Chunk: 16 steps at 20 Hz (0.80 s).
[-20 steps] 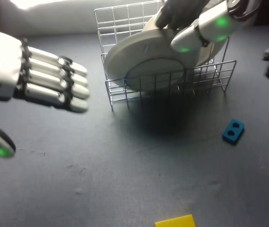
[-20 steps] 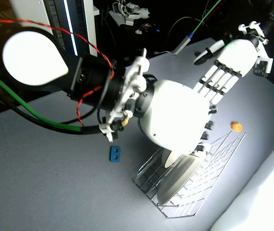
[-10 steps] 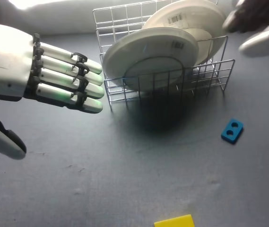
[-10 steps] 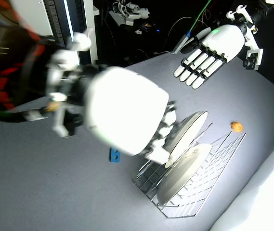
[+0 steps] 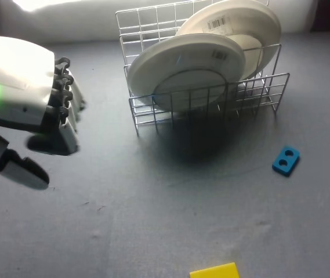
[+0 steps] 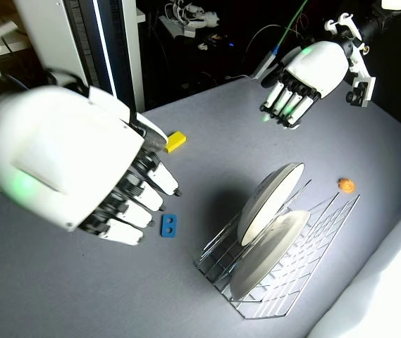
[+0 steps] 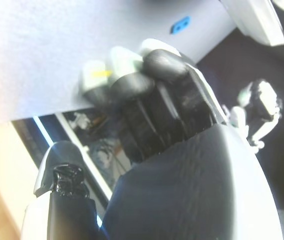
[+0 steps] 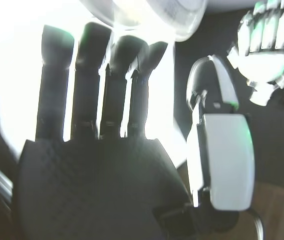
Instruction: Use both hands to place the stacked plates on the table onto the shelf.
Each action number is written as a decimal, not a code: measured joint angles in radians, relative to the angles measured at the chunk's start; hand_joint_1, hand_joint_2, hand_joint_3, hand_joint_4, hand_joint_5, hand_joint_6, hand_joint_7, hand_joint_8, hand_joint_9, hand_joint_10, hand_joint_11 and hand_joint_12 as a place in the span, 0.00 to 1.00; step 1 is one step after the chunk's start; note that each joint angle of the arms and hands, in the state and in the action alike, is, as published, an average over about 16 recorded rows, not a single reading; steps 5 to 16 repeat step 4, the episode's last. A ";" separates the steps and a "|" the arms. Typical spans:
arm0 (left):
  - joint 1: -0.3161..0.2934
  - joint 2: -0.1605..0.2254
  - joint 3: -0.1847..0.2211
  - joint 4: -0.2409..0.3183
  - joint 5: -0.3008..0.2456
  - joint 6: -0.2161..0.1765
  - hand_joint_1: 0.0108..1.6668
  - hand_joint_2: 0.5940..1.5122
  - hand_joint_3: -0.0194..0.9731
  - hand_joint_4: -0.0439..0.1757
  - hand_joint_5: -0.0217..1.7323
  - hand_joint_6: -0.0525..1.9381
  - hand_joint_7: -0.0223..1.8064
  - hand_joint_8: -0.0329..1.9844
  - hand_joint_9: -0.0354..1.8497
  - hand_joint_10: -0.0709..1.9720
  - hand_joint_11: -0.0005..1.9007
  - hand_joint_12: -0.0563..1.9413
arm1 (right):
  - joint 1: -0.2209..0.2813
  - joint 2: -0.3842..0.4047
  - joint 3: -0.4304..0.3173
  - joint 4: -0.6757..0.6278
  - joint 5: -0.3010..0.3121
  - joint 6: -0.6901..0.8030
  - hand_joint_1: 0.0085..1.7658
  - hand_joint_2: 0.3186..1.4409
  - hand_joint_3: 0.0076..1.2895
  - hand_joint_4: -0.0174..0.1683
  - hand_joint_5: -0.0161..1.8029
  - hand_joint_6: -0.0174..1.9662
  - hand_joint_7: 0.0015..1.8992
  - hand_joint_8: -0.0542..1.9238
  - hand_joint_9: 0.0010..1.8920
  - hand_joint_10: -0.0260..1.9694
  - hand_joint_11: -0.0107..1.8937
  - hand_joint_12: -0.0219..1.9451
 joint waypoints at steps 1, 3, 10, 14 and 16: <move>0.001 0.000 -0.002 -0.001 0.000 -0.002 0.14 0.72 0.03 0.41 0.50 0.56 0.54 0.63 0.51 0.66 0.40 0.76 | -0.002 0.008 -0.005 0.000 0.000 -0.001 0.37 0.75 0.00 0.08 0.62 0.60 0.64 0.62 0.65 0.61 0.59 0.86; 0.002 -0.001 -0.005 -0.002 -0.001 -0.007 0.16 0.74 0.03 0.44 0.58 0.66 0.63 0.74 0.59 0.78 0.47 0.89 | -0.002 0.021 -0.013 0.000 -0.002 -0.003 0.34 0.77 0.00 0.08 0.64 0.71 0.66 0.73 0.68 0.73 0.65 0.91; 0.002 -0.001 -0.005 -0.003 0.000 -0.010 0.17 0.75 0.03 0.47 0.62 0.73 0.67 0.81 0.63 0.85 0.52 0.94 | 0.000 0.027 -0.016 0.000 -0.002 -0.004 0.33 0.78 0.00 0.08 0.64 0.78 0.67 0.80 0.69 0.80 0.69 0.94; 0.002 -0.001 -0.005 -0.003 0.000 -0.010 0.17 0.75 0.03 0.47 0.62 0.73 0.67 0.81 0.63 0.85 0.52 0.94 | 0.000 0.027 -0.016 0.000 -0.002 -0.004 0.33 0.78 0.00 0.08 0.64 0.78 0.67 0.80 0.69 0.80 0.69 0.94; 0.002 -0.001 -0.005 -0.003 0.000 -0.010 0.17 0.75 0.03 0.47 0.62 0.73 0.67 0.81 0.63 0.85 0.52 0.94 | 0.000 0.027 -0.016 0.000 -0.002 -0.004 0.33 0.78 0.00 0.08 0.64 0.78 0.67 0.80 0.69 0.80 0.69 0.94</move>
